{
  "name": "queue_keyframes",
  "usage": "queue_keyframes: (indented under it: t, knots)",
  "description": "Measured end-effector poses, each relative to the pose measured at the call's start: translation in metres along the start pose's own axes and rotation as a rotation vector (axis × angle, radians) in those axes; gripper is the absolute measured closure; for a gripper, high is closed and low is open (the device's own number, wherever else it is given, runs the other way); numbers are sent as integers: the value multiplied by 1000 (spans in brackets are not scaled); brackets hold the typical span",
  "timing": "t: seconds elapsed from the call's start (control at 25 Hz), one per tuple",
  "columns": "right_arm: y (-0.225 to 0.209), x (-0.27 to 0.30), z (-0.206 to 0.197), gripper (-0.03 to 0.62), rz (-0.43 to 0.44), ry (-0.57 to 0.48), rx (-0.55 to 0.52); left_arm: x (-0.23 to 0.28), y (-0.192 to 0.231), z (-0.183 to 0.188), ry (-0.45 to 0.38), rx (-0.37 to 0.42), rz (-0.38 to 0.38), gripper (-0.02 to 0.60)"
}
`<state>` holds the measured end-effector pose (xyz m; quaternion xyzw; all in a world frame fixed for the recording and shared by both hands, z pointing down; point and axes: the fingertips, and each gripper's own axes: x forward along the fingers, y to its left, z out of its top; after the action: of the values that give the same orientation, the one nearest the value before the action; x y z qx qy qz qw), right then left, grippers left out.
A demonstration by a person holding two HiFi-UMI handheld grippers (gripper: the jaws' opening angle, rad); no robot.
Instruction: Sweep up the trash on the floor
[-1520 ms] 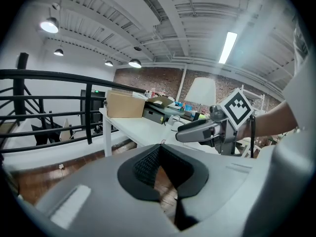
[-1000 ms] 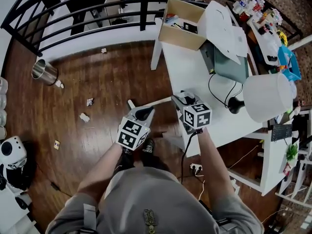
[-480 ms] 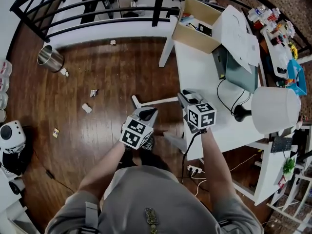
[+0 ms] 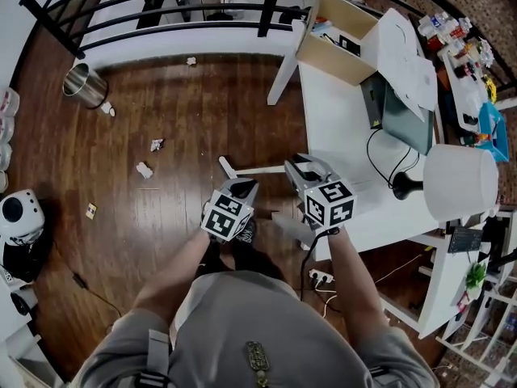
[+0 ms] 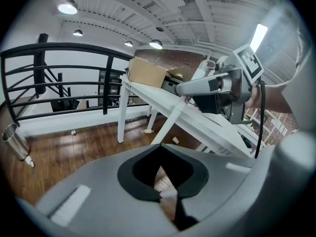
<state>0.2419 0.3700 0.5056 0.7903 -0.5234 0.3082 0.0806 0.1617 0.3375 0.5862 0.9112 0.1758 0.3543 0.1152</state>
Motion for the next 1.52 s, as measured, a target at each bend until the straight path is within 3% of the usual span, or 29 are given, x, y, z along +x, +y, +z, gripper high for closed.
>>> queue_keyframes:
  t: [0.48, 0.6, 0.84, 1.16, 1.36, 1.52]
  knots:
    - [59, -4, 35, 510, 57, -34, -85, -11, 1, -33, 8, -19, -14, 570]
    - [76, -14, 48, 510, 68, -53, -99, -14, -5, -38, -4, -33, -36, 489]
    - [107, -37, 82, 510, 106, -102, -118, -21, -7, -31, -37, -30, -31, 405]
    - [169, -53, 130, 510, 220, -182, -167, -57, 19, -6, -133, -23, 55, 377]
    - [208, -45, 154, 508, 300, -220, -201, -95, 46, 4, -198, -16, 138, 443]
    - [243, -32, 170, 508, 369, -235, -240, -130, 73, 3, -236, -11, 209, 448]
